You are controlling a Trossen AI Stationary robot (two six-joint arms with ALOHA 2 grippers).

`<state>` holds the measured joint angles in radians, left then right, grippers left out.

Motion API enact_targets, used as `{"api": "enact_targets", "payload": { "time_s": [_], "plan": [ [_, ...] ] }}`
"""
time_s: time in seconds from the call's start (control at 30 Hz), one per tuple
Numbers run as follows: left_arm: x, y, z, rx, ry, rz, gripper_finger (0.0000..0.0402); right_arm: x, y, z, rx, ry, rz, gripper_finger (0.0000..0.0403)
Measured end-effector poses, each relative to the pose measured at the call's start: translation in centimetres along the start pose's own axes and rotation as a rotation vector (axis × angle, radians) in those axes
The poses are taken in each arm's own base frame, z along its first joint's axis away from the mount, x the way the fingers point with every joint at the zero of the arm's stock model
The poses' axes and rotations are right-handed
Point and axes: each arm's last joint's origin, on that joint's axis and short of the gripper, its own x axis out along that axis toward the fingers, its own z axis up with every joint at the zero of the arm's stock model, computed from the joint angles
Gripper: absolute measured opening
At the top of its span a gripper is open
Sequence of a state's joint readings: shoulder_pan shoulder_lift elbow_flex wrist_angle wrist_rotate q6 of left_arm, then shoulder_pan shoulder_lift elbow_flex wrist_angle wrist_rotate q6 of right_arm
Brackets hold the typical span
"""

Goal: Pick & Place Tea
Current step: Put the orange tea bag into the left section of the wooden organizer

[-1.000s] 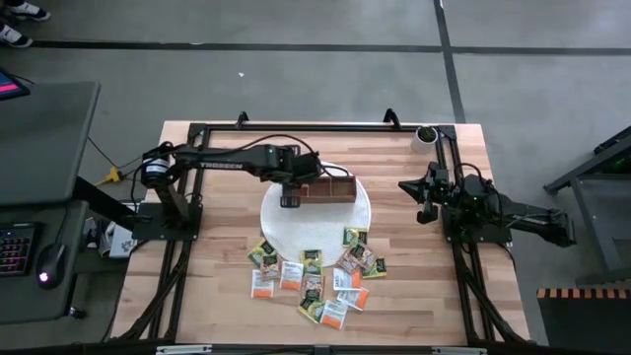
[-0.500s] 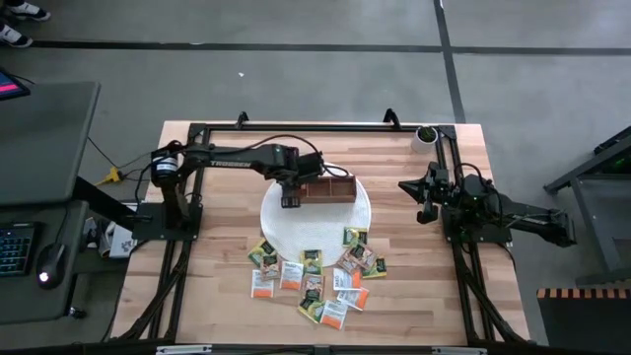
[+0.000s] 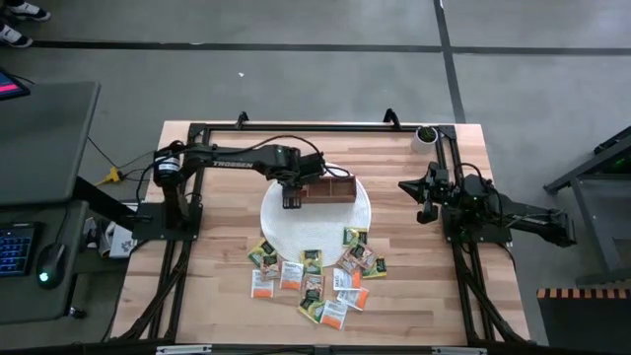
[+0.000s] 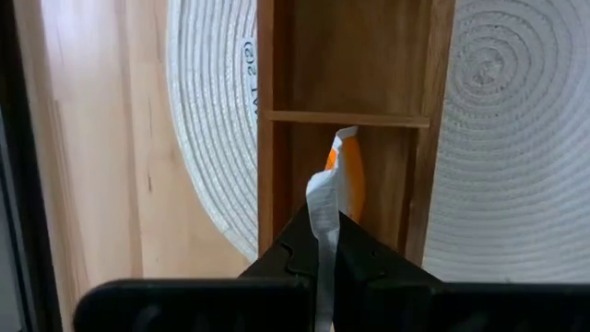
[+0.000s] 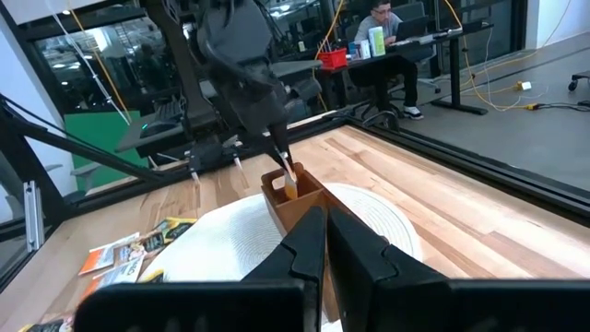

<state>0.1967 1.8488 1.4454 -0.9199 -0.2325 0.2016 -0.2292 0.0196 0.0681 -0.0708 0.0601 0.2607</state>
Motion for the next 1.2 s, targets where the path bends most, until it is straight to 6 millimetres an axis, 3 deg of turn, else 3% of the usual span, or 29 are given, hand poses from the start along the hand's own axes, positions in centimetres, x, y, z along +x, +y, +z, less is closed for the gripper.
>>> {"api": "enact_targets", "payload": {
  "time_s": [0.43, 0.9, 1.2],
  "plan": [
    [0.7, -0.1, 0.1, 0.012, 0.017, 0.001, 0.0005, 0.0, 0.0, 0.0, 0.000, -0.001, 0.000, 0.0012],
    [0.7, -0.1, 0.0, 0.028, 0.024, 0.005, 0.0165, 0.0, 0.0, 0.0, 0.000, 0.000, 0.000, 0.0012],
    [-1.1, 0.4, -0.4, 0.028, 0.005, 0.064, 0.0188, 0.0, 0.0, 0.0, 0.000, 0.000, -0.001, 0.0012]
  ]
}}
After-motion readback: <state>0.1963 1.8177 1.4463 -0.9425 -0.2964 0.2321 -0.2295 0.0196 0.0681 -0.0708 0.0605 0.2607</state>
